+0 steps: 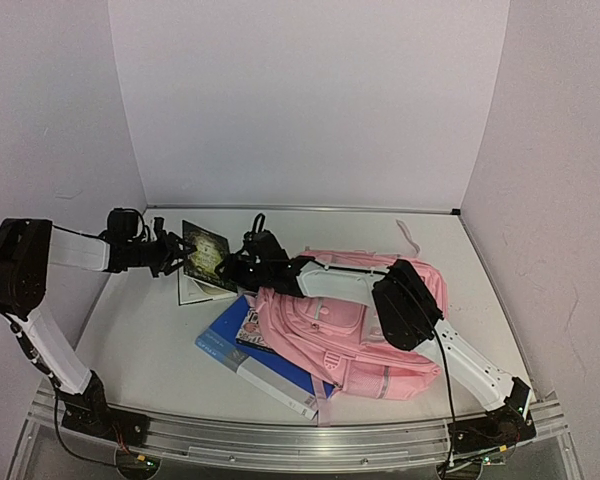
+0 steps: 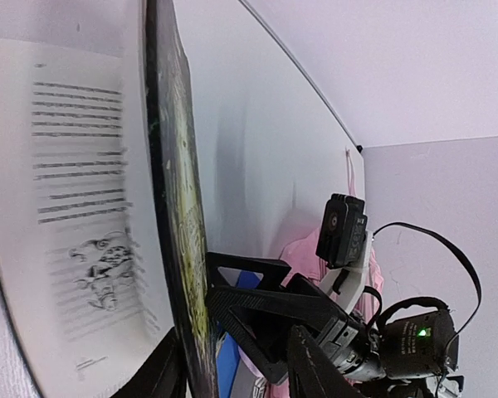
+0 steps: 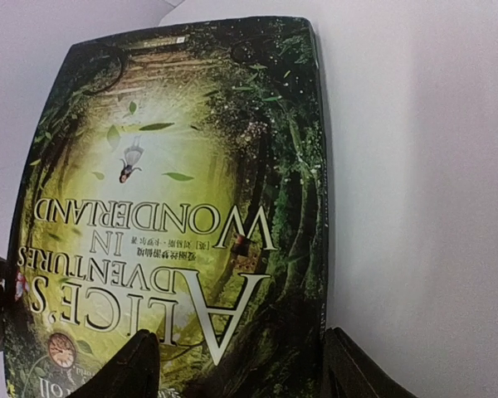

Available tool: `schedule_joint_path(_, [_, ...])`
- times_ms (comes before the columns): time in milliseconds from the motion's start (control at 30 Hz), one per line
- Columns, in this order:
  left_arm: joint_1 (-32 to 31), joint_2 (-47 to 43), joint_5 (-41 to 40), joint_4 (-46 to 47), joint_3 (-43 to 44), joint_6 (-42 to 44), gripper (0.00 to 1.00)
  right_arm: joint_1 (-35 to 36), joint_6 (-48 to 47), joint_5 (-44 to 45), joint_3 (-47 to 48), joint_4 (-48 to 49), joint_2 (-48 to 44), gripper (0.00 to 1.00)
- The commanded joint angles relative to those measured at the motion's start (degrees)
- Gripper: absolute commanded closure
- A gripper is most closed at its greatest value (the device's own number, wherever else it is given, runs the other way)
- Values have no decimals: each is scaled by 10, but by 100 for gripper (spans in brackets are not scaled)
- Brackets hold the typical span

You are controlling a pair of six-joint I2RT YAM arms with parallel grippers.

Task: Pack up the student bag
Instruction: Pick up the book from the center of the board.

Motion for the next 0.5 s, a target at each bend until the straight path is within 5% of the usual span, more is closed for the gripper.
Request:
schedule_joint_path(0, [-21, 37, 68, 27, -2, -13, 60, 35, 11, -79, -39, -49, 11, 35])
schedule_joint_path(133, [-27, 57, 68, 30, -1, -9, 62, 35, 14, -80, -49, -39, 6, 36])
schedule_joint_path(467, [-28, 3, -28, -78, 4, 33, 92, 32, -1, -57, -92, -31, -35, 36])
